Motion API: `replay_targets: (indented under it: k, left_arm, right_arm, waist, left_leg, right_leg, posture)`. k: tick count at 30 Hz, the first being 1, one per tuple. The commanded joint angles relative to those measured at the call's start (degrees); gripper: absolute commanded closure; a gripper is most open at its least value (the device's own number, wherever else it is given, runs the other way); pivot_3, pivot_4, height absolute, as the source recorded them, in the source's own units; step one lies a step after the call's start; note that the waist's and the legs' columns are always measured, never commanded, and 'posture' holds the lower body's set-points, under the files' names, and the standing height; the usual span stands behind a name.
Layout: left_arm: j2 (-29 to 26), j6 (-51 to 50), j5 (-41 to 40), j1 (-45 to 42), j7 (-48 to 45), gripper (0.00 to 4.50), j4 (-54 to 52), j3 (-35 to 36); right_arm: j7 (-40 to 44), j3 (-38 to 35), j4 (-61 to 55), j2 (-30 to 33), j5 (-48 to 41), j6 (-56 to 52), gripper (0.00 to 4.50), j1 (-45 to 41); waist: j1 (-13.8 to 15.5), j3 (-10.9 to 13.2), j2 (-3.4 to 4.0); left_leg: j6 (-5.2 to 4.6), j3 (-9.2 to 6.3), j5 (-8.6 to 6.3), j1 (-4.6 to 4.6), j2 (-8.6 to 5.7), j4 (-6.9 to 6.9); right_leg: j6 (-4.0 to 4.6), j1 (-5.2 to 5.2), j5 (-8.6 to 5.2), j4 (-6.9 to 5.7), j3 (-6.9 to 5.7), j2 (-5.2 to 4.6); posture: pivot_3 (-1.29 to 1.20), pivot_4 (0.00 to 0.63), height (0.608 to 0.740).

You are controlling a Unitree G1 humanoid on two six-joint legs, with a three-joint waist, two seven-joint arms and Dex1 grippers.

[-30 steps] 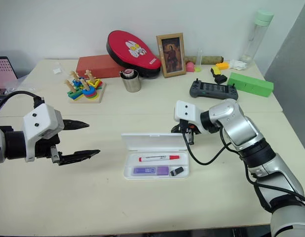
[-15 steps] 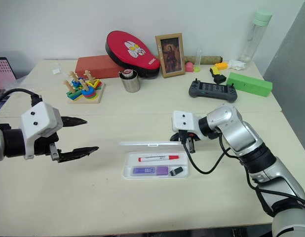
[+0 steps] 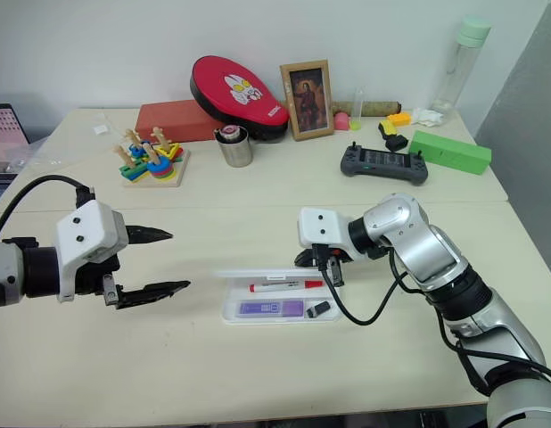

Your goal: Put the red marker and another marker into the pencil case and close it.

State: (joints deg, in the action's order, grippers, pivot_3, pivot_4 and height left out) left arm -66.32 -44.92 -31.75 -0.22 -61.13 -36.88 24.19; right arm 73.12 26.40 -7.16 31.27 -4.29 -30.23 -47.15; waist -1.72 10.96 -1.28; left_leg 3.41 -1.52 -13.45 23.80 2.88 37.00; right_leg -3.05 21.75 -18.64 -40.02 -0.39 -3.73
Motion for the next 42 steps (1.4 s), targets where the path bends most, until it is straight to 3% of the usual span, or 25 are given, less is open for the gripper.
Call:
replay_targets:
  k: [1,12,22,31,37,42]
  left_arm:
    - [-1.66,-0.83,-1.27,0.96,-1.48,0.0,-1.7,1.27]
    - [-2.1,-1.27,-1.73,1.95,-1.07,0.0,-2.1,1.66]
    - [-2.35,-0.35,-0.79,1.25,-0.75,0.0,-0.61,0.51]
    - [-3.57,0.16,-0.14,1.98,-2.64,0.0,0.56,1.86]
    - [-3.1,0.19,-0.08,2.27,-2.41,0.0,0.86,2.16]
    - [-0.18,0.62,-0.12,2.81,-0.37,0.0,2.03,2.71]
  right_arm:
    - [-0.13,0.77,-3.93,-1.56,-1.75,-1.62,4.49,-0.26]
    - [-2.16,2.47,-7.73,-1.91,-2.49,-6.91,4.49,2.08]
    - [-3.24,3.49,-1.83,-3.8,-3.89,-10.19,4.49,4.21]
    - [-4.94,7.08,6.05,-4.38,0.37,-3.66,4.49,5.67]
    - [-5.5,6.0,6.99,-4.84,0.27,-2.68,4.49,5.55]
    - [-4.89,-0.95,0.6,-4.22,-6.25,-9.46,4.49,3.8]
  waist:
    - [-0.08,0.0,0.0]
    - [0.02,0.0,-0.01]
    - [0.01,-0.01,-0.01]
    - [-0.01,-0.02,-0.02]
    - [-0.05,-0.02,-0.02]
    - [-0.02,-0.02,-0.02]
  left_leg:
    - [0.0,-0.01,0.0,0.01,0.01,-0.01]
    - [0.0,-0.06,0.0,-0.02,0.05,0.0]
    - [0.0,-0.05,0.0,-0.03,0.05,0.01]
    - [0.0,-0.04,0.0,-0.07,0.05,0.0]
    - [0.0,-0.02,0.0,-0.62,0.05,-0.07]
    - [0.0,0.0,0.0,-0.75,0.05,-0.08]
  right_leg:
    - [0.0,0.02,0.0,0.0,-0.01,0.01]
    - [0.01,-0.01,0.0,-0.02,-0.04,0.05]
    - [0.01,-0.02,0.0,-0.02,-0.03,0.05]
    - [0.02,-0.04,0.01,-0.02,-0.03,0.06]
    - [0.04,-0.52,0.01,-0.02,-0.01,0.06]
    - [0.1,-0.62,0.05,-0.02,0.04,0.07]
  posture:
    - [0.0,0.15,0.74]
    - [0.0,0.15,0.74]
    - [0.0,0.15,0.74]
    - [0.0,0.15,0.74]
    - [0.0,0.15,0.74]
    - [0.0,0.15,0.74]
